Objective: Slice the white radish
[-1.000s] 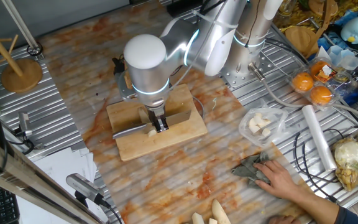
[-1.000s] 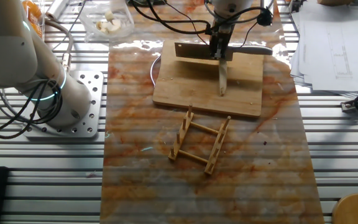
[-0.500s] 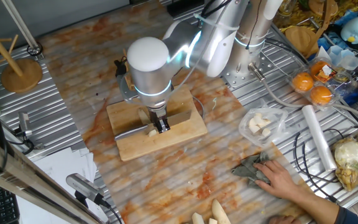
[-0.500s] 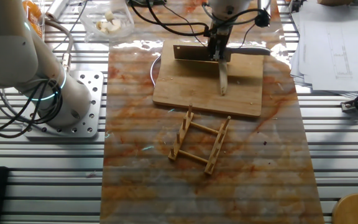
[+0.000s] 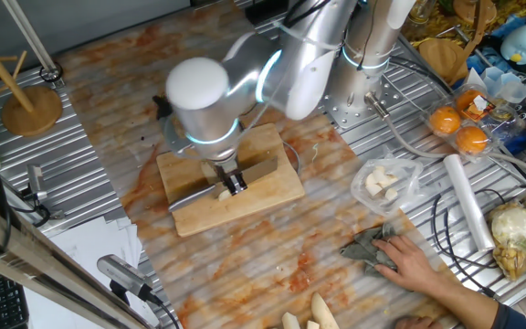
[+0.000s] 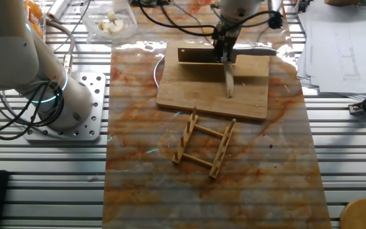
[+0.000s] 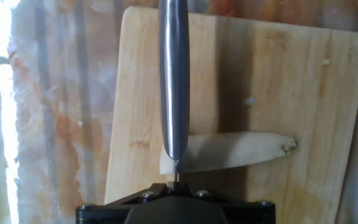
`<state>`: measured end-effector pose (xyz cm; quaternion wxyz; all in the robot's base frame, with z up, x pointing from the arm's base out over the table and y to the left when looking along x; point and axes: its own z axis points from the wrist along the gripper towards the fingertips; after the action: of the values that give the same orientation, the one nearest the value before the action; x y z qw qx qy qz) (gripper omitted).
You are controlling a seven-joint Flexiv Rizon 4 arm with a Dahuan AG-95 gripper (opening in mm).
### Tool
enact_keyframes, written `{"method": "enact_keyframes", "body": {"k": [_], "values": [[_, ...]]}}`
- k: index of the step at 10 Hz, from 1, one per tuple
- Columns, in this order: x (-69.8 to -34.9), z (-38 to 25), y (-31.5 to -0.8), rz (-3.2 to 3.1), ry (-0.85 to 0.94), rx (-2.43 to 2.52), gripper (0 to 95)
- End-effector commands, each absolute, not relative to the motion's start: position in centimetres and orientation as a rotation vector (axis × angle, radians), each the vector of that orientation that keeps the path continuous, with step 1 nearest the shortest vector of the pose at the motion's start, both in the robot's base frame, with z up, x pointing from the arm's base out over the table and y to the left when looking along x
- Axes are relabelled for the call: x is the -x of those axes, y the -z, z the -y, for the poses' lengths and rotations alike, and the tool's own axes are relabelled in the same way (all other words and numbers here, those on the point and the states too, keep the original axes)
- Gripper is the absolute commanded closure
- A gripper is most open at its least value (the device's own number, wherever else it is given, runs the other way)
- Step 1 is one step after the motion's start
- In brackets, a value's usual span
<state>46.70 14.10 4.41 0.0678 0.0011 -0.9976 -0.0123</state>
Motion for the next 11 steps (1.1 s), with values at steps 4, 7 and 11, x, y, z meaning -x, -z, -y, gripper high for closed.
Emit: {"method": "enact_keyframes", "body": {"k": [4,7,11], "values": [[-46.6,-14.2,-2.2,2.945,0.104,-0.095,95.0],[-47.2,-13.5,-4.8,2.966,0.059,-0.057,95.0],[-47.7,-13.1,-7.7,3.007,0.075,0.039,95.0]]}}
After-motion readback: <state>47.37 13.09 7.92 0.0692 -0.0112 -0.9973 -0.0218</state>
